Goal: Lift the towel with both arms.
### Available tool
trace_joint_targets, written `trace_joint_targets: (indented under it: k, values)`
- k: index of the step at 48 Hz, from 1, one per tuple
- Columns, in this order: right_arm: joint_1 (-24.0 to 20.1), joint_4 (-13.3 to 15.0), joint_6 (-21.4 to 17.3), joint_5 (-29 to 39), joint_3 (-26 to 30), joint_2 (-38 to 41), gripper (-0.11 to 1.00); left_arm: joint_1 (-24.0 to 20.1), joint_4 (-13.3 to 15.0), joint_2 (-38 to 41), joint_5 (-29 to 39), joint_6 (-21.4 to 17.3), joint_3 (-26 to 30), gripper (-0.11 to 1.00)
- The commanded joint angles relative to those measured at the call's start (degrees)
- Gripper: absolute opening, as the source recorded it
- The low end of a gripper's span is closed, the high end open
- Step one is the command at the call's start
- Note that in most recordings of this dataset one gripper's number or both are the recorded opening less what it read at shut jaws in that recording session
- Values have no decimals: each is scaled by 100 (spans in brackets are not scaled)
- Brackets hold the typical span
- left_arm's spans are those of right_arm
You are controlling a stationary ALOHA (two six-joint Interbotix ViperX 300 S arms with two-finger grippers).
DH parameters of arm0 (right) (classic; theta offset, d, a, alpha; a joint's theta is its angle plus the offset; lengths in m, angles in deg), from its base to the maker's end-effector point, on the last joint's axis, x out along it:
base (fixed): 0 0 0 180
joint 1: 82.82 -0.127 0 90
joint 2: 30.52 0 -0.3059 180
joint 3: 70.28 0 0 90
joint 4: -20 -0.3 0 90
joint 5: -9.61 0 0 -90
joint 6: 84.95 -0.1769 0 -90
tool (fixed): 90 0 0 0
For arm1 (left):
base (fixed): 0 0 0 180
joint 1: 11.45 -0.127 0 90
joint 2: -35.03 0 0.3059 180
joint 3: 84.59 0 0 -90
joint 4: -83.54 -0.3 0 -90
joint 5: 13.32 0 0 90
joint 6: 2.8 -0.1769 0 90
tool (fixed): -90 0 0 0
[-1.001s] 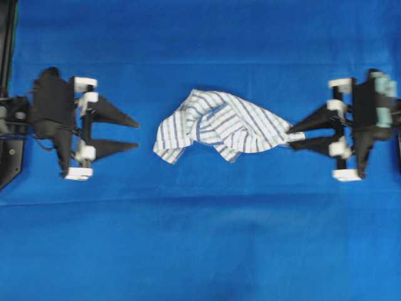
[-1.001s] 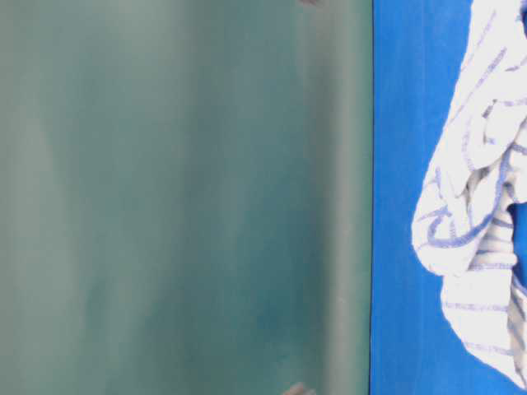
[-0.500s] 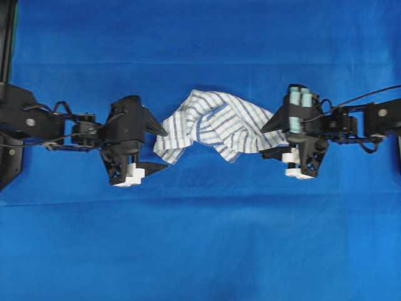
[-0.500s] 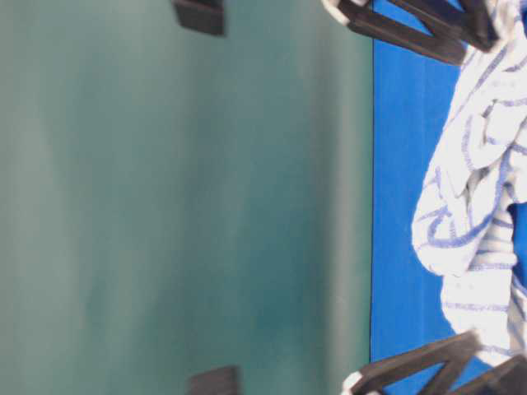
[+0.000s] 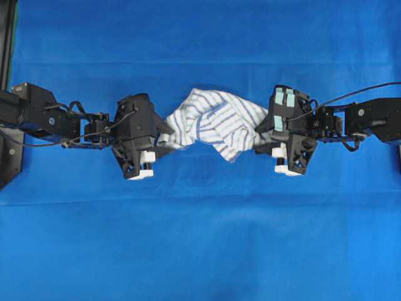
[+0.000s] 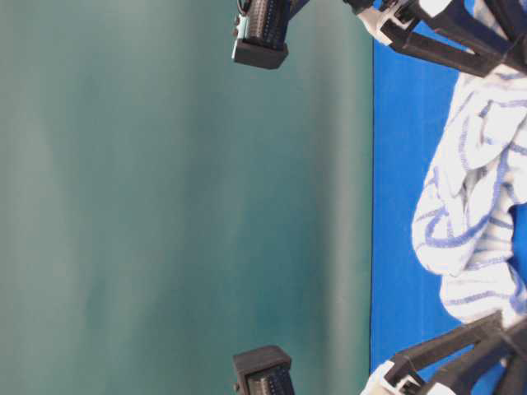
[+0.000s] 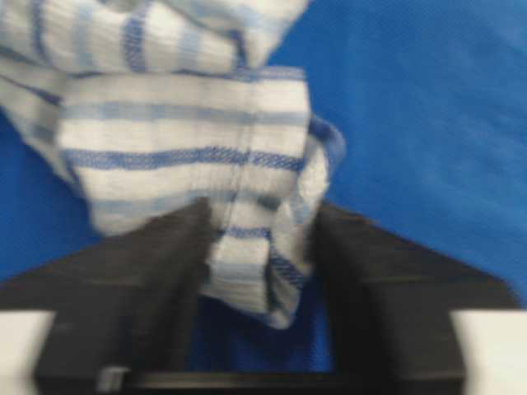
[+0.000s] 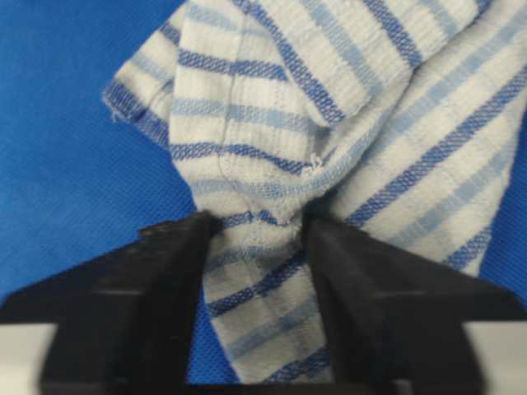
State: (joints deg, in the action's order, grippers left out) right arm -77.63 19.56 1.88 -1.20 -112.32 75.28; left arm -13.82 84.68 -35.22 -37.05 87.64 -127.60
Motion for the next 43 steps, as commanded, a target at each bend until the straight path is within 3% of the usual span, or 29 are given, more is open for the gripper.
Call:
trace_joint_targets:
  k: [1, 5, 8, 18, 27, 43]
  values:
    - [18, 0, 9, -26, 70, -26, 41, -9, 18, -62, 97, 18, 62, 27]
    - [18, 9, 9, -9, 70, -53, 17, -9, 18, -114, 211, 18, 79, 8]
    - [18, 9, 9, 0, 79, -114, 3, -9, 18, -246, 369, 18, 114, 6]
    - [18, 0, -9, 255, 114, -686, 3, -26, 18, -1046, 1055, 9, 290, 6]
    - [18, 9, 35, 1195, 492, -1652, 3, -53, 53, -2109, 2188, 141, 642, 6]
    - [44, 519, 53, 2769, 1696, -2830, 3, -79, 53, -3832, 3735, 185, 1169, 6]
